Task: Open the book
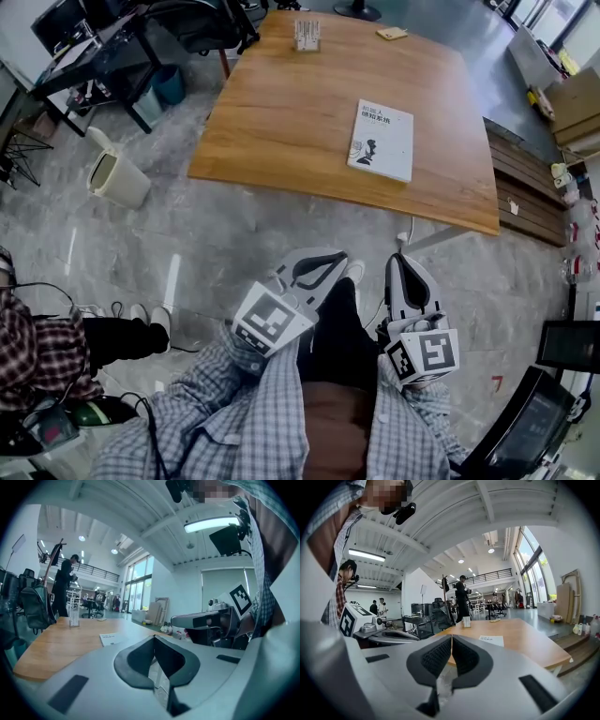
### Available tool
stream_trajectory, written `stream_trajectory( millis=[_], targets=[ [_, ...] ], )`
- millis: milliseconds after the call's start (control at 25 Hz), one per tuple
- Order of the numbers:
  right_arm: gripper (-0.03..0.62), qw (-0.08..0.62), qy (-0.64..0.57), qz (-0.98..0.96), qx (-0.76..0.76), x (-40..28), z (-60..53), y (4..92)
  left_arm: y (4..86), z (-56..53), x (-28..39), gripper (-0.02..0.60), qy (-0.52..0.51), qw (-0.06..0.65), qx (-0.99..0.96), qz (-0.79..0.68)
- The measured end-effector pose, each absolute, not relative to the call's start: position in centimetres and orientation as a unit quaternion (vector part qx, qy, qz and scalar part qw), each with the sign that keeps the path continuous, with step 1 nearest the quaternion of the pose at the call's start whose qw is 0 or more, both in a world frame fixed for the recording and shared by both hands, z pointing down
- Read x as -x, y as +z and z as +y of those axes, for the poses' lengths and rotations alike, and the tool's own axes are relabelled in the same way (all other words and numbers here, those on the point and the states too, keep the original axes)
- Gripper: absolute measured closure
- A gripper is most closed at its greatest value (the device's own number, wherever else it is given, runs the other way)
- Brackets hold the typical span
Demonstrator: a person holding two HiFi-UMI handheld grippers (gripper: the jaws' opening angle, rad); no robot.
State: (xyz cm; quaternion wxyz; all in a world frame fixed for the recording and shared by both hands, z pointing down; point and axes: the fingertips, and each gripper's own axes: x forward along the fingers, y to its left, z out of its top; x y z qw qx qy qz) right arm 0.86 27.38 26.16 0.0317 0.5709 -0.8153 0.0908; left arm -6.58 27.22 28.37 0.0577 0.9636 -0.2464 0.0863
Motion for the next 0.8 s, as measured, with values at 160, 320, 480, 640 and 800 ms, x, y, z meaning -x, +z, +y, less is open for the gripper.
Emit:
stream_trajectory(
  millis=[160,320,480,640,800],
  targets=[
    [0.574,0.032,0.091,-0.818,-0.568,-0.7,27.2,26.2,28.6,27.6,6.2,0.581,0.089,0.054,-0.965,-0.239],
    [0.574,0.032,0.087,-0.820,-0.565,0.0,27.2,26.4,28.8,27.6,6.5,0.581,0.092,0.054,-0.965,-0.238],
    [0.574,0.027,0.099,-0.821,-0.561,-2.5,23.6,27.3,29.3,23.7,4.3,0.581,0.100,0.045,-0.963,-0.246],
    [0.574,0.026,0.113,-0.835,-0.538,-7.5,15.4,28.7,30.4,15.6,-0.3,0.581,0.114,0.056,-0.955,-0.269],
    [0.574,0.027,0.128,-0.841,-0.525,-12.1,7.8,29.2,31.2,8.1,-4.9,0.581,0.112,0.103,-0.943,-0.297]
  ],
)
